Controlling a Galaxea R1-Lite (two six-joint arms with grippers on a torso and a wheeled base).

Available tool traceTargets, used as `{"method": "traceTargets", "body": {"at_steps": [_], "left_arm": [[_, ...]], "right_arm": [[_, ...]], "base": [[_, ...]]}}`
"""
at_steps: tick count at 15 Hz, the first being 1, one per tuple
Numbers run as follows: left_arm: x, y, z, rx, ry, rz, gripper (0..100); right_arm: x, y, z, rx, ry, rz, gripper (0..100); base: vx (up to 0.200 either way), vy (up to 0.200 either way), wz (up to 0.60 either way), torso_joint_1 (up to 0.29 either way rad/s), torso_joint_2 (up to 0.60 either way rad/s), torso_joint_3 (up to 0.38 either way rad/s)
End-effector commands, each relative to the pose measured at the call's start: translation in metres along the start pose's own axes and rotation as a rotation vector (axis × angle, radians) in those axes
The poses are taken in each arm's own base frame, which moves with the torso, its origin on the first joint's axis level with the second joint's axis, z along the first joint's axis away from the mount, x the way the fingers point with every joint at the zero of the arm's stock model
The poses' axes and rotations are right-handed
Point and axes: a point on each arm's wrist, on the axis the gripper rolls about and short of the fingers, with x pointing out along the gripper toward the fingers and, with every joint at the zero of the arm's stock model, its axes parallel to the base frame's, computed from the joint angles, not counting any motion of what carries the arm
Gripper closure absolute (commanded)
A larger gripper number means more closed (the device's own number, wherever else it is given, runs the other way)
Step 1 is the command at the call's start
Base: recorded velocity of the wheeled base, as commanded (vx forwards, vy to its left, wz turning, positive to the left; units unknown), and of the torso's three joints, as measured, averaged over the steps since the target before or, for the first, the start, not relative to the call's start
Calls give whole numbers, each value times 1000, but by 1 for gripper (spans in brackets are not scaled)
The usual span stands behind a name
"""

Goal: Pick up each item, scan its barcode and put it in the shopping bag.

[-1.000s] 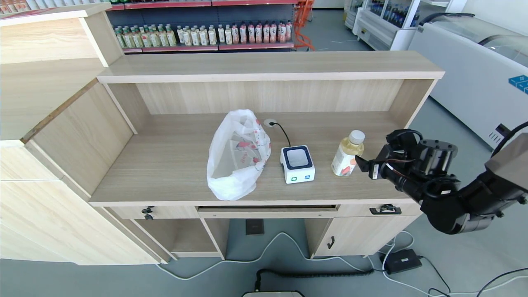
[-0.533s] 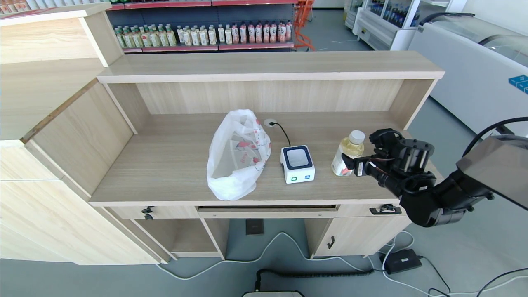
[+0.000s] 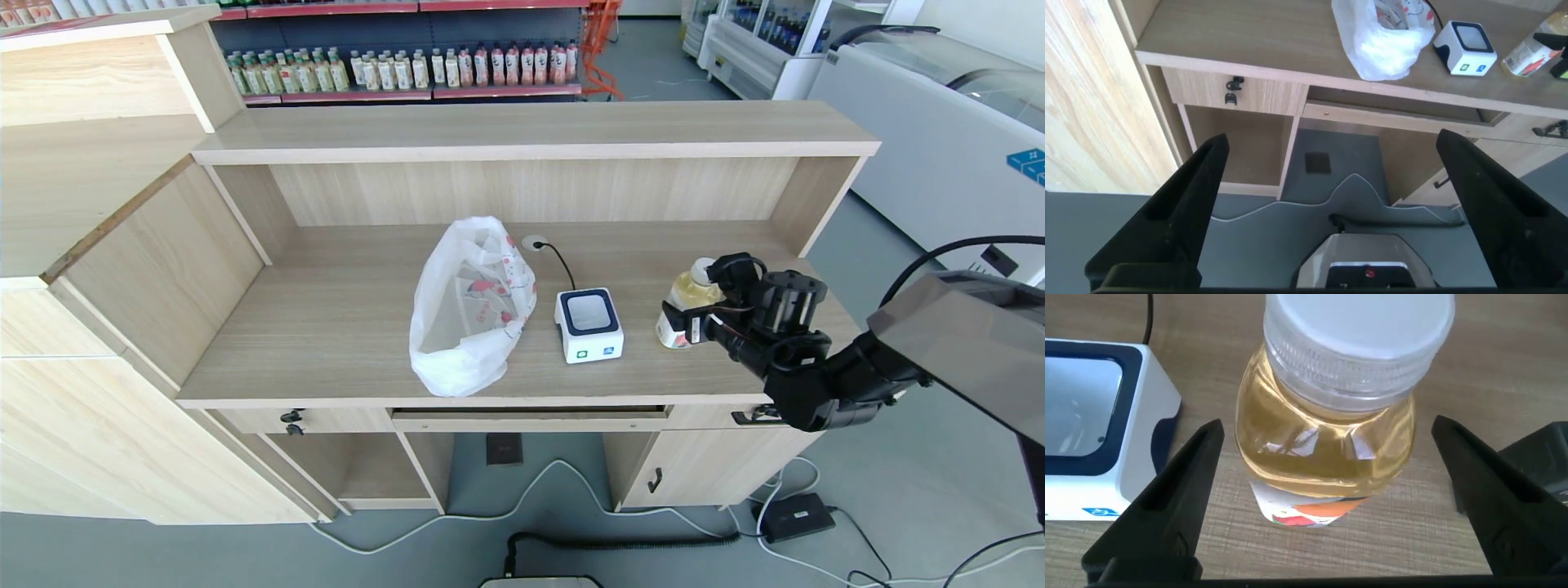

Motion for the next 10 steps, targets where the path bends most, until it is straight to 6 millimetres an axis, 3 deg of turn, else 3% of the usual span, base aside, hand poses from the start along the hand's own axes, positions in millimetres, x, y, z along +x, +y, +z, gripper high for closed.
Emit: {"method": "traceTargets", "body": {"at_steps": [1, 10], "left_arm": [[0, 0, 0, 0, -1, 0, 0], [0, 0, 0, 0, -1, 0, 0]], "right_arm": [[10, 3, -4, -1, -3, 3, 0], [32, 7, -17, -5, -12, 64, 0]], "base": [[0, 0, 0, 0, 0, 0], [0, 0, 0, 0, 0, 0]]}}
